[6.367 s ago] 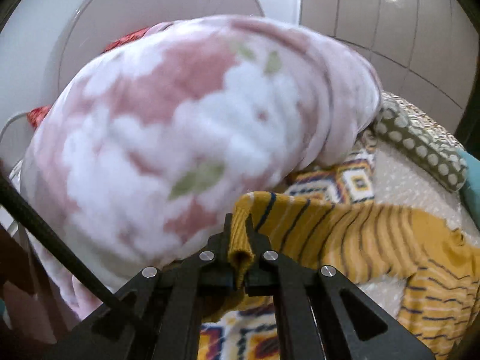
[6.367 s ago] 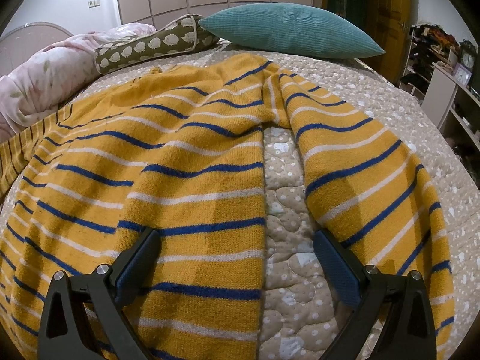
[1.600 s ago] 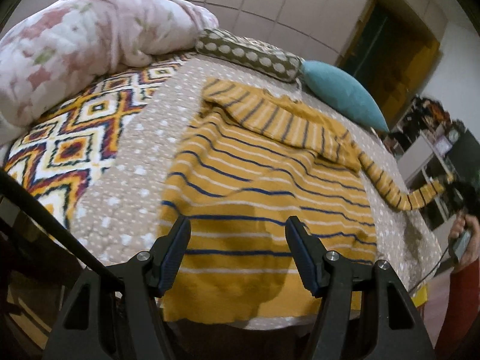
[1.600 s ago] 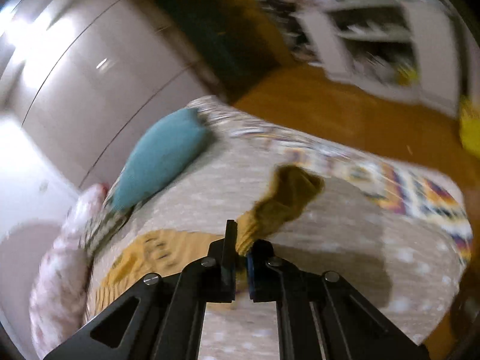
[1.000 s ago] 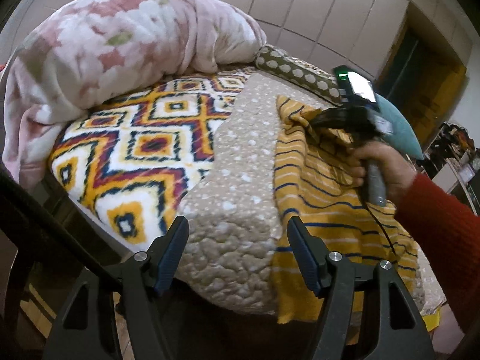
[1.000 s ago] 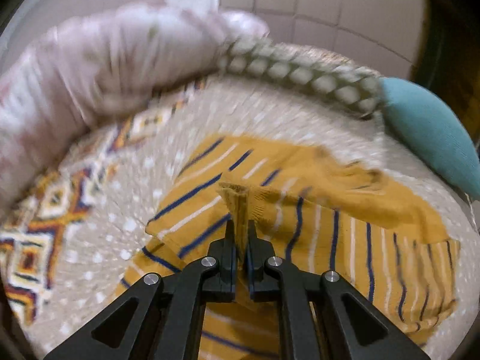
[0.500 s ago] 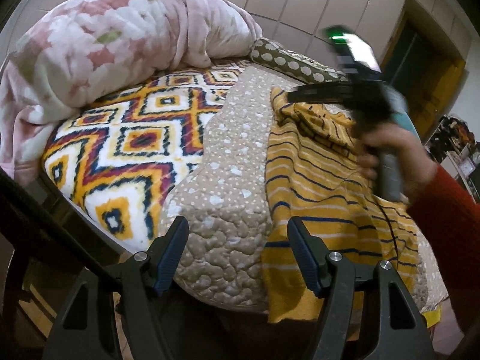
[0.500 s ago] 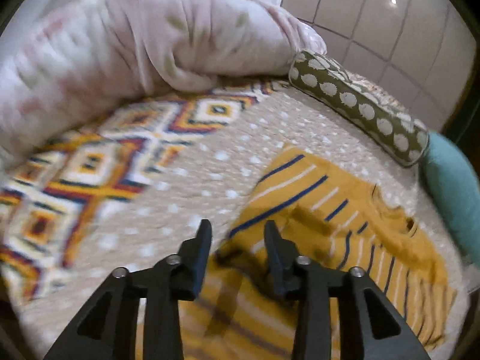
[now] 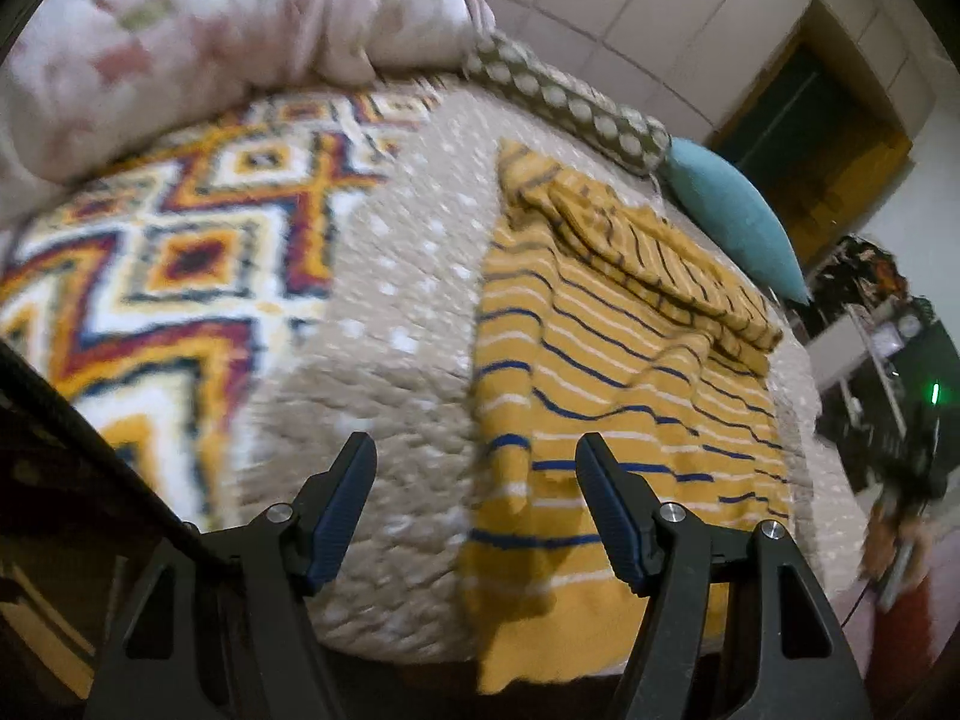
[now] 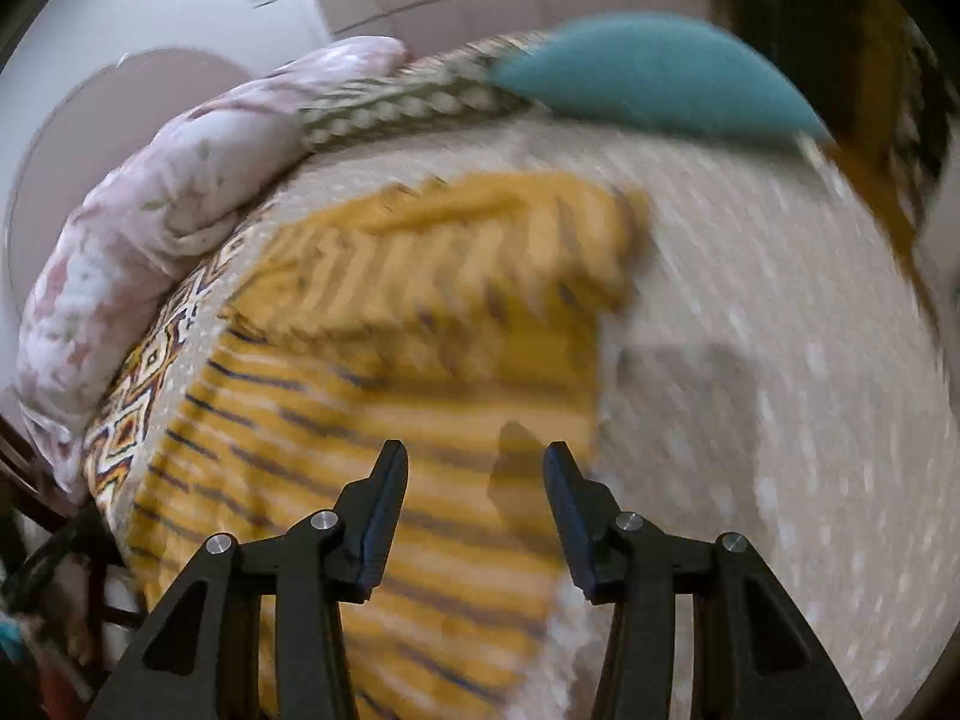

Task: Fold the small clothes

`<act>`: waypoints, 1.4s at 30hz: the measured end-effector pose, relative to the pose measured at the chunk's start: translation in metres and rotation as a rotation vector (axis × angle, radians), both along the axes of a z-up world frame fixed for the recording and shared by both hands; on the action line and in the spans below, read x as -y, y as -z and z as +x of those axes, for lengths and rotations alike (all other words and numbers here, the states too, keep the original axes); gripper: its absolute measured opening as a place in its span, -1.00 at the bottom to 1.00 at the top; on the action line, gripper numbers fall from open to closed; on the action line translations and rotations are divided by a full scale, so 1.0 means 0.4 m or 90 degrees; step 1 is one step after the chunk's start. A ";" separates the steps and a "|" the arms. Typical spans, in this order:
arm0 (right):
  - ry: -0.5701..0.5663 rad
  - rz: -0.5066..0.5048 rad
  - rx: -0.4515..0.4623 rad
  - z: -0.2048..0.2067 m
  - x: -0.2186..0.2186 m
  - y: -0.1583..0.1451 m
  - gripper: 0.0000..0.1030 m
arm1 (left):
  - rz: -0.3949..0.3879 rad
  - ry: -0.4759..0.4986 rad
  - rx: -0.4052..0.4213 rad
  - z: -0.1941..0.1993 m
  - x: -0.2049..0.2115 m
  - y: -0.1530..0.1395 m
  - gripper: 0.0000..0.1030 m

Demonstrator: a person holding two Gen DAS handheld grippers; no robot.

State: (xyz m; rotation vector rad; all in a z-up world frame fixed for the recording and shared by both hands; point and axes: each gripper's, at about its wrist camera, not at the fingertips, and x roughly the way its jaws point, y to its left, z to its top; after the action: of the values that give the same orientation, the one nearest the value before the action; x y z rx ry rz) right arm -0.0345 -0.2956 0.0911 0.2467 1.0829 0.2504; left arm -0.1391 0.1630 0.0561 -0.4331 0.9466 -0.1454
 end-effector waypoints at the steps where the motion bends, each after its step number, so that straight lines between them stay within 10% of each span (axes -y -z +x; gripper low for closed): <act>1: 0.004 0.023 -0.008 -0.022 0.018 0.022 0.00 | -0.011 0.016 -0.008 0.018 0.010 0.013 0.30; 6: 0.004 0.157 -0.044 -0.116 0.032 0.137 -0.16 | -0.055 0.083 -0.054 0.095 0.067 0.072 -0.33; 18: -0.006 0.342 -0.058 -0.215 -0.045 0.221 -0.18 | -0.118 0.065 -0.037 0.015 0.104 0.112 -0.32; 31: 0.057 0.300 -0.025 -0.325 0.060 0.189 -0.14 | -0.175 0.079 -0.044 -0.079 0.095 0.136 -0.10; 42: -0.029 0.379 -0.071 -0.314 -0.092 0.249 -0.14 | -0.153 0.087 -0.036 -0.089 0.146 0.135 0.11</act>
State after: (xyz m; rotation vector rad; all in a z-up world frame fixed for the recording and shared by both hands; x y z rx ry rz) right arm -0.1600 -0.2586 -0.0083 0.7751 1.1047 0.6058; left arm -0.1748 0.1046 0.0022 -0.5955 1.0193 -0.3754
